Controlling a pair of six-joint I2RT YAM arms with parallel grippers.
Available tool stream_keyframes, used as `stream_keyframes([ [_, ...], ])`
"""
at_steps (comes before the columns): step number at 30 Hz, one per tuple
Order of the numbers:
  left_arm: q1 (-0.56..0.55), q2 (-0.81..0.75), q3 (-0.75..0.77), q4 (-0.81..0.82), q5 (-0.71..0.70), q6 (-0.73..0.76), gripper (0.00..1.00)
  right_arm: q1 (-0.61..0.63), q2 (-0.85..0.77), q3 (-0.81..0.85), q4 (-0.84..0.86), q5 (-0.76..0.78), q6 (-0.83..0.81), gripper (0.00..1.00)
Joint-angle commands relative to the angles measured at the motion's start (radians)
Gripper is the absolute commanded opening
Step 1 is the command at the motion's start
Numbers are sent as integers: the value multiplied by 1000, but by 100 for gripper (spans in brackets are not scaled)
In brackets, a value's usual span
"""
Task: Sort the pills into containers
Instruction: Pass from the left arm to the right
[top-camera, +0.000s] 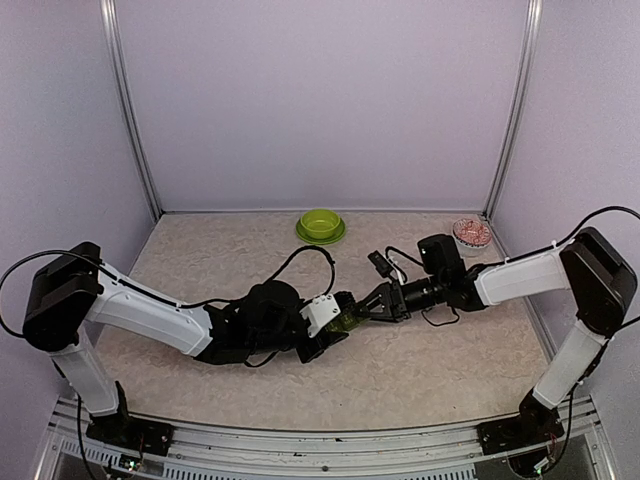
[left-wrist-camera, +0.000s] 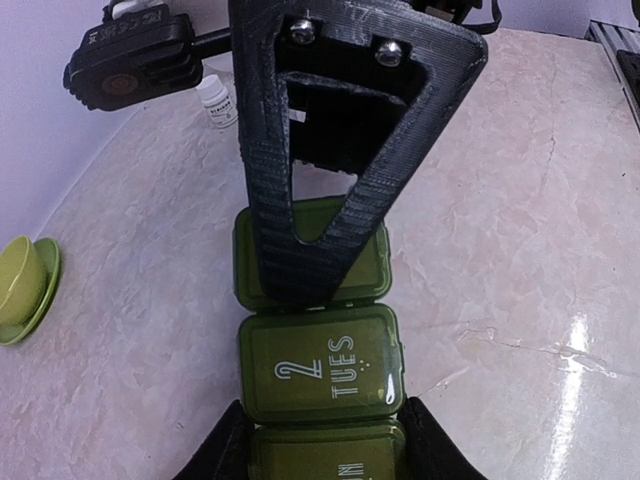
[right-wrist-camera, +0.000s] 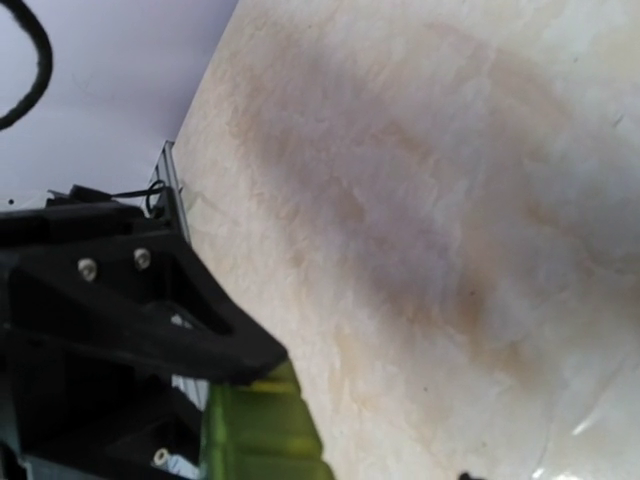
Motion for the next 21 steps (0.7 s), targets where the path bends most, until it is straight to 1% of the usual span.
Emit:
stream_keyframes([
  [1,-8,-16,-3,39,-8,14,38,20,30,27,29,-48,20,55],
  [10,-18,-11,-3,38,-12,25,38,38,78,51,41,-91,54,52],
  [14,-21,-8,-2,38,-10,26,38,47,91,60,48,-107,61,50],
  [18,-21,-8,-2,38,-10,28,38,50,98,66,51,-123,66,41],
  [21,-22,-10,-3,38,-14,28,38,50,96,66,51,-130,68,33],
])
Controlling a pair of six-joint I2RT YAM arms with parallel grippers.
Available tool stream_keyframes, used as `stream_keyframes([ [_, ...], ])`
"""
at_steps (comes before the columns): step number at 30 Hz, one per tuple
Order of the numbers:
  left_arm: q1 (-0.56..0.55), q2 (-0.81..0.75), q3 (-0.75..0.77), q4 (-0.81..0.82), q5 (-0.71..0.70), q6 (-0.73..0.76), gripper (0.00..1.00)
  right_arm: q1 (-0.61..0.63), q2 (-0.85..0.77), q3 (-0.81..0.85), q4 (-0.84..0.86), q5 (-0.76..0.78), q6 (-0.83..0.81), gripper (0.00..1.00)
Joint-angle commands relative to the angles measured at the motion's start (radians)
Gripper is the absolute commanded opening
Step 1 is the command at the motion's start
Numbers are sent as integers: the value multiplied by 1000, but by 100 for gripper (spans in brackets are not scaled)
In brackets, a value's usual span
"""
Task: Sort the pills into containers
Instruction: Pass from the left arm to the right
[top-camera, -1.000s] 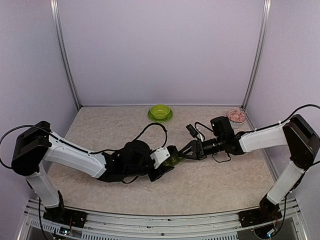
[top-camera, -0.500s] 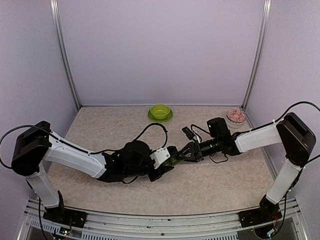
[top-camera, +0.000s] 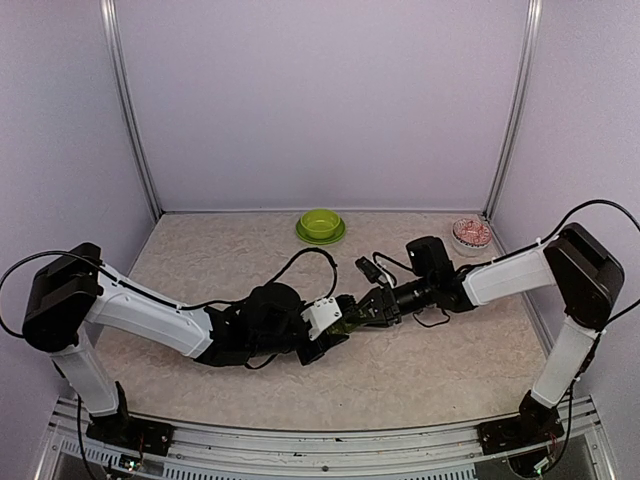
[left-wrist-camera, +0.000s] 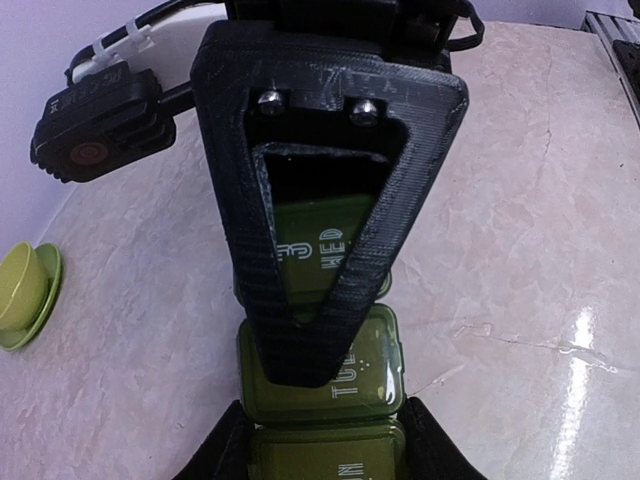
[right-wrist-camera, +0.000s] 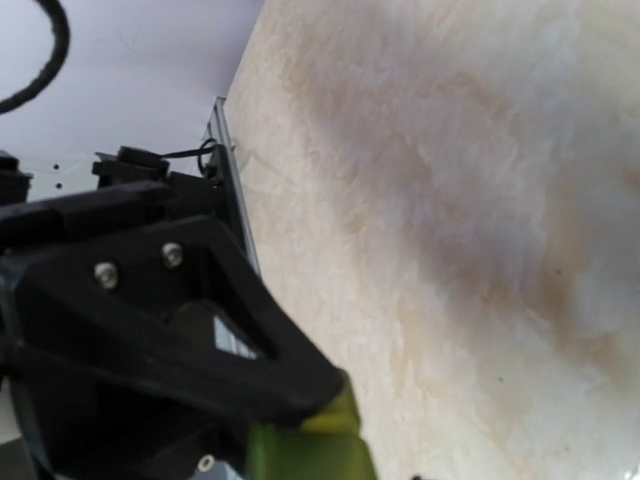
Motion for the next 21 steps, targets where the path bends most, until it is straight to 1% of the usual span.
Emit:
stream_keyframes([
  [1,-9,-10,-2,41,-6,10,38,12,12,24,14,-29,2,28],
  [5,-8,-10,-4,41,-14,11,40,13,16,22,22,-44,11,15],
  [7,-9,-10,-4,42,-17,12,42,12,17,21,31,-52,19,13],
  [10,-9,-12,-6,43,-24,14,53,13,13,20,55,-65,41,11],
  [13,-8,-17,-12,47,-31,11,68,12,5,23,66,-70,55,11],
  [15,-10,-28,-28,59,-40,12,80,12,-1,25,77,-72,67,11],
  [17,-10,-47,-50,75,-50,14,88,11,-10,23,85,-75,79,11],
  [18,-10,-58,-63,87,-54,17,89,12,-15,22,88,-75,83,11],
  [21,-13,-92,-105,118,-73,30,89,10,-29,15,108,-77,104,11],
])
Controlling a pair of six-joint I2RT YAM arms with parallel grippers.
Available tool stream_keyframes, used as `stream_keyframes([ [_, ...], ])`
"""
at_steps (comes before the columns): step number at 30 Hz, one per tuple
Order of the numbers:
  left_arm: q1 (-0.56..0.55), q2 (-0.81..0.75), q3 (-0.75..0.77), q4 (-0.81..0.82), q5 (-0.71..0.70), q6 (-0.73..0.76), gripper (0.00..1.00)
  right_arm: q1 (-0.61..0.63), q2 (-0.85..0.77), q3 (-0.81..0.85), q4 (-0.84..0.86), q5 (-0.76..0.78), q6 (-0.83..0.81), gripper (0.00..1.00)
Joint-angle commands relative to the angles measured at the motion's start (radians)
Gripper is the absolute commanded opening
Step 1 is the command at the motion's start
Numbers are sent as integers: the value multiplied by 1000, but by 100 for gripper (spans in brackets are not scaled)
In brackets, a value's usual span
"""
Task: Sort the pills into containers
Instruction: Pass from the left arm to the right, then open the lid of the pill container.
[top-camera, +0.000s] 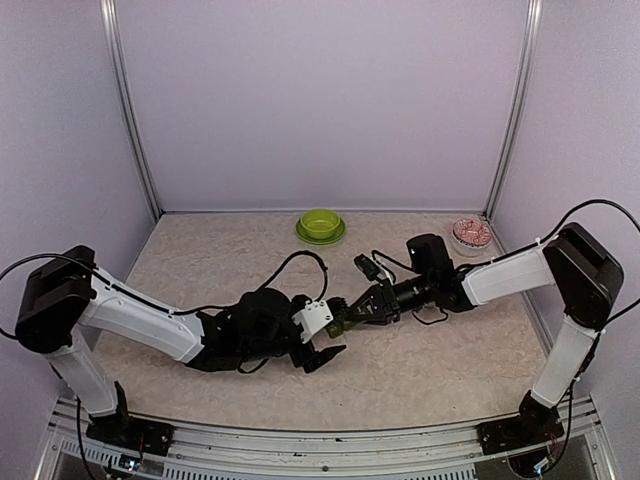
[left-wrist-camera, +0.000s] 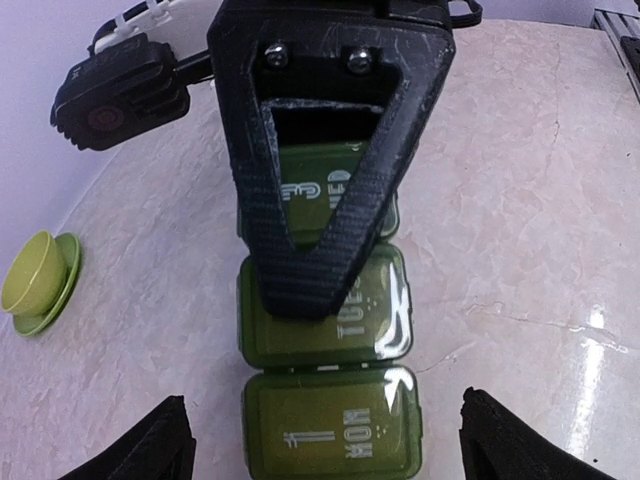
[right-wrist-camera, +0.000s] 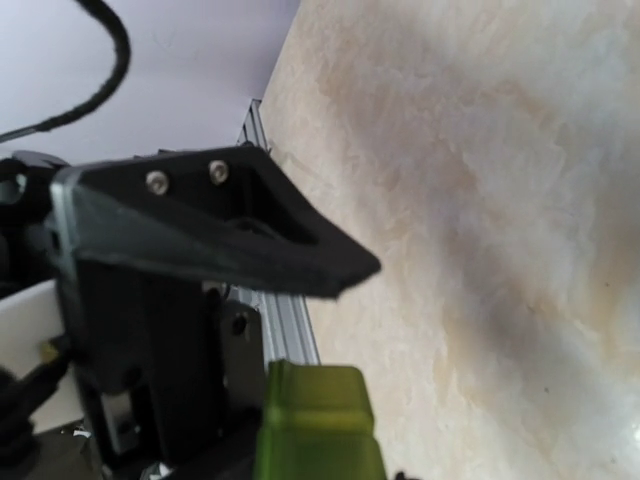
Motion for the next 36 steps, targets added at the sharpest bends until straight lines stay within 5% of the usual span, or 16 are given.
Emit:
stream_keyframes([
  [1,-14,-72,-59,81,-48,25,89,8,-38,5,58,-31,37,11],
  [15,-78,-80,-83,157,-211,157,75,8,-74,-16,96,-32,86,11],
  [36,-93,-12,-20,162,-235,190,53,8,-76,-28,99,-32,83,11],
])
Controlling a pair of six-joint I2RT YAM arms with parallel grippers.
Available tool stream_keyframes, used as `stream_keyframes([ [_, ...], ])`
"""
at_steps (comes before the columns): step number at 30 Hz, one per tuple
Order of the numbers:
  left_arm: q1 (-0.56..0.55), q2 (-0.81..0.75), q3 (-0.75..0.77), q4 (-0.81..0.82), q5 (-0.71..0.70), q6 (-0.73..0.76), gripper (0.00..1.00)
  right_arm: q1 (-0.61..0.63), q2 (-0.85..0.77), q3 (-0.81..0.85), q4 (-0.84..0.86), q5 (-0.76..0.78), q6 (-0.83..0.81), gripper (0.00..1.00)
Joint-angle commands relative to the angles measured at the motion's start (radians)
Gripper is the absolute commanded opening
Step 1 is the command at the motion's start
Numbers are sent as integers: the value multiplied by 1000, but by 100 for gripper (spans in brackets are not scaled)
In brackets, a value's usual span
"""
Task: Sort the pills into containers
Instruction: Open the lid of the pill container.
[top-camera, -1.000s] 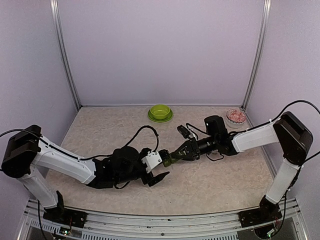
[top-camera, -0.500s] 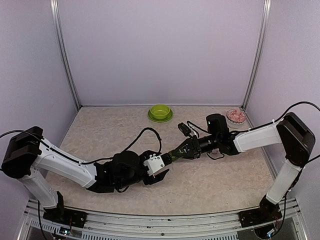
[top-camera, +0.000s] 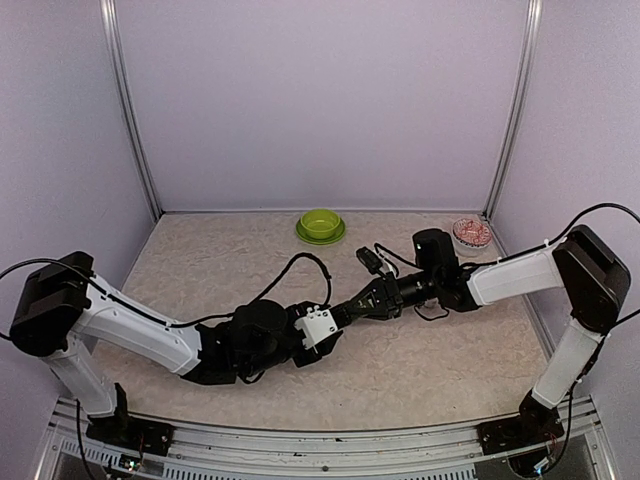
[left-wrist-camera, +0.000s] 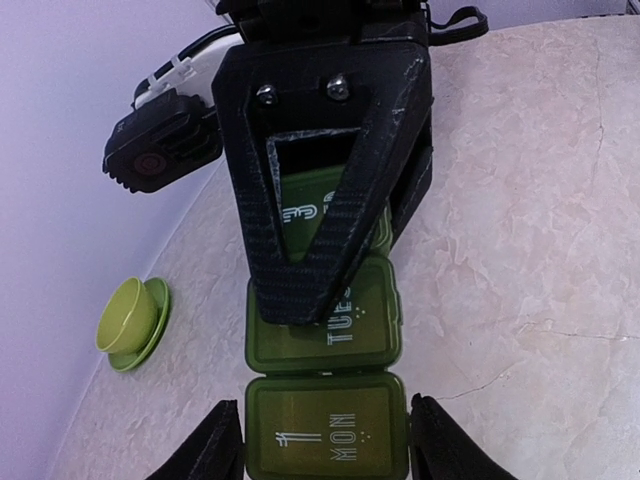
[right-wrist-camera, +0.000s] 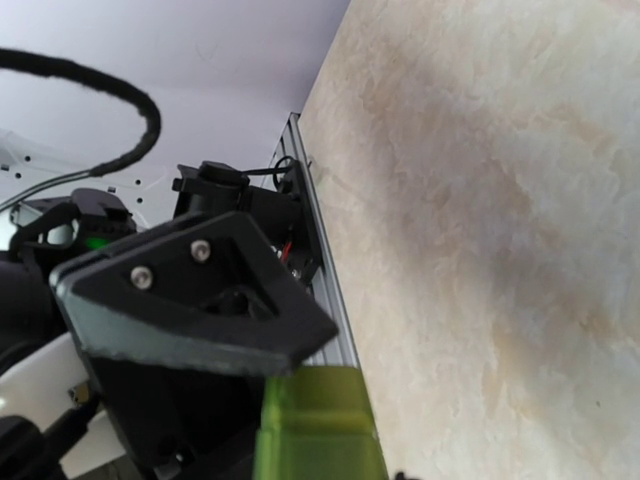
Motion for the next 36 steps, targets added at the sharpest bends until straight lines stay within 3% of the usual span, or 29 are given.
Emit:
stream_keyframes([
  [1,-8,16,29,17,-6,12,51,8,-29,-14,24,-10,0,11],
  [10,-15,8,19,22,9,29,40,8,-29,-19,38,-14,9,11],
  [17,-18,-6,11,37,19,29,20,8,-24,-12,39,-17,14,11],
  [19,-18,-10,11,40,11,21,26,8,-24,-9,38,-18,16,11],
  [21,-20,-14,4,46,0,12,39,8,-20,-4,34,-16,15,11],
  [36,-20,-28,-24,141,-37,-39,49,8,-3,16,4,-12,-4,10],
])
